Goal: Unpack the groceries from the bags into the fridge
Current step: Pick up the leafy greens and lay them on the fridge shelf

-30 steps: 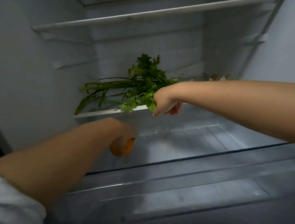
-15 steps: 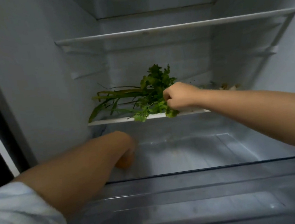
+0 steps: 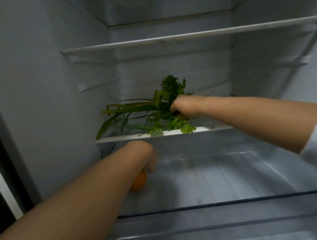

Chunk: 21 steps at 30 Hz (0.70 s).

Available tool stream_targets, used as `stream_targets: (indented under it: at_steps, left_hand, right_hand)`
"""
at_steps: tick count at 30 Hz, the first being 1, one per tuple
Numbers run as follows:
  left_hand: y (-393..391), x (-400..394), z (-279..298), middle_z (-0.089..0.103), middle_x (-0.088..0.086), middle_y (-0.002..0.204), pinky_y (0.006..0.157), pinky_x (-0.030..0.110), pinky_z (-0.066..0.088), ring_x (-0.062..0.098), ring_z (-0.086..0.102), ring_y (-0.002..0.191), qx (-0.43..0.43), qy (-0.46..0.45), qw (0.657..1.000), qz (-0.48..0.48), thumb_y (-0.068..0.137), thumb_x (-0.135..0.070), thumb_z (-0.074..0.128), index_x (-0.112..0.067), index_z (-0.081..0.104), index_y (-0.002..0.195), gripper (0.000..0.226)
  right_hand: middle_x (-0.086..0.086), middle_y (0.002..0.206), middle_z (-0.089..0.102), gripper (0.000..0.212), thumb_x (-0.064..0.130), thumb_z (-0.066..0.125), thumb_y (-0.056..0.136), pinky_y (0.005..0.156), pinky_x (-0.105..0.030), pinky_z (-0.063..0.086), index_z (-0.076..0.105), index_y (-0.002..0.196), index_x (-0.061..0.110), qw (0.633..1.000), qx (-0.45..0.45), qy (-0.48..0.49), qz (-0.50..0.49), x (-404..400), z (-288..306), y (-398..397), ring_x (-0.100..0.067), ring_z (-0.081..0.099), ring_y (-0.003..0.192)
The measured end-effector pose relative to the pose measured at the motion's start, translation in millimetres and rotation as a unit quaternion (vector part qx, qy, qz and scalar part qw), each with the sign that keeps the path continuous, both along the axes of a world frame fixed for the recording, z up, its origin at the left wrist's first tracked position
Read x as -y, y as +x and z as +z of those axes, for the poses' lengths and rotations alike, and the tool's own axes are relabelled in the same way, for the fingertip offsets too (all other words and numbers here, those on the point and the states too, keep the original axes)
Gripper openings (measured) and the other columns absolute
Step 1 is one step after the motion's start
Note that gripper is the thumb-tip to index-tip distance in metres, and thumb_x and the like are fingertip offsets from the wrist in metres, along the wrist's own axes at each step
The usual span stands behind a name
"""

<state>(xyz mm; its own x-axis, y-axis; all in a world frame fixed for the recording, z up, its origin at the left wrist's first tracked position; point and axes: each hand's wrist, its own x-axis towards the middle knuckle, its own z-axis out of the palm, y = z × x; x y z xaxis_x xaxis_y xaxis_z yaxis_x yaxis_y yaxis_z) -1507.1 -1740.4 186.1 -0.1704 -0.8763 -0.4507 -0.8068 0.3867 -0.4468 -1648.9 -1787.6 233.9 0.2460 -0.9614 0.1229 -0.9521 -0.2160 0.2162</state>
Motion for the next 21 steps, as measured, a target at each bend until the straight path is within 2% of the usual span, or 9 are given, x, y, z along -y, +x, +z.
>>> stream_targets:
  at_steps: [2,4,5,6,9,12,17,21]
  left_hand:
    - [0.7,2.4,5.3,0.043,0.015,0.142,0.104,0.039,0.040,0.032,0.045,0.129,-0.018,-0.053,0.998,-0.010,0.098,-0.020,0.042,-0.002,0.042,0.138,0.043]
    - [-3.4,2.3,9.8,0.048,0.008,0.139,0.099,0.036,0.044,0.027,0.050,0.126,-0.070,-0.149,0.986,-0.032,0.094,-0.020,0.048,-0.010,0.047,0.135,0.042]
    - [-8.2,2.5,12.0,0.051,0.006,0.136,0.097,0.034,0.045,0.025,0.051,0.125,-0.103,-0.190,0.975,-0.046,0.094,-0.019,0.049,-0.011,0.050,0.133,0.040]
    - [-13.5,2.6,14.6,0.053,0.005,0.134,0.095,0.033,0.045,0.025,0.053,0.123,-0.138,-0.224,0.963,-0.055,0.093,-0.017,0.049,-0.012,0.053,0.130,0.037]
    - [-22.1,2.9,20.9,0.059,0.004,0.124,0.081,0.030,0.044,0.024,0.057,0.115,-0.207,-0.286,0.933,-0.064,0.093,-0.018,0.050,-0.013,0.059,0.123,0.031]
    - [-14.8,3.8,21.5,0.060,0.005,0.119,0.073,0.030,0.039,0.024,0.058,0.112,-0.216,-0.311,0.924,-0.052,0.093,-0.020,0.050,-0.012,0.060,0.119,0.029]
    - [-6.8,4.6,23.7,0.061,0.005,0.114,0.071,0.028,0.039,0.022,0.059,0.105,-0.236,-0.297,0.925,-0.037,0.094,-0.023,0.049,-0.011,0.061,0.113,0.025]
    - [-7.3,0.5,33.5,0.060,0.007,0.118,0.076,0.030,0.044,0.025,0.058,0.109,-0.253,-0.288,0.922,-0.045,0.091,-0.022,0.052,-0.010,0.061,0.115,0.028]
  right_hand:
    - [-0.014,0.107,0.057,0.029,0.007,0.044,0.095,0.074,-0.030,0.040,0.054,0.121,0.001,0.996,0.074,-0.007,-0.059,16.2,3.7,8.6,-0.026,0.052,0.088]
    - [-0.010,0.091,0.054,0.028,0.007,0.042,0.096,0.076,-0.027,0.042,0.053,0.120,-0.003,0.991,0.092,-0.027,-0.099,32.7,4.2,11.7,-0.023,0.053,0.086]
    - [-0.008,0.090,0.053,0.029,0.009,0.043,0.096,0.078,-0.027,0.044,0.053,0.120,-0.002,0.990,0.085,-0.032,-0.103,37.4,3.5,12.4,-0.022,0.055,0.085]
    - [-0.008,0.094,0.054,0.030,0.013,0.044,0.096,0.082,-0.028,0.046,0.052,0.122,0.000,0.991,0.084,-0.024,-0.105,39.3,2.1,13.1,-0.021,0.056,0.087]
    - [-0.015,0.128,0.051,0.038,0.019,0.040,0.097,0.099,-0.031,0.042,0.044,0.132,0.004,0.995,0.039,0.039,-0.084,33.1,-3.2,14.6,-0.024,0.052,0.107]
    - [-0.017,0.133,0.050,0.035,0.013,0.038,0.097,0.099,-0.033,0.040,0.048,0.128,0.002,0.996,0.026,0.072,-0.055,21.3,-2.4,12.9,-0.027,0.052,0.106]
    - [-0.011,0.142,0.045,0.047,0.002,0.040,0.092,0.102,-0.031,0.040,0.042,0.138,0.011,0.998,0.003,0.063,-0.031,-0.7,5.2,2.1,-0.028,0.046,0.127]
    - [-0.012,0.135,0.052,0.043,0.005,0.043,0.090,0.099,-0.032,0.042,0.049,0.132,0.011,0.998,-0.003,0.057,-0.002,-27.5,9.2,-8.6,-0.027,0.050,0.121]
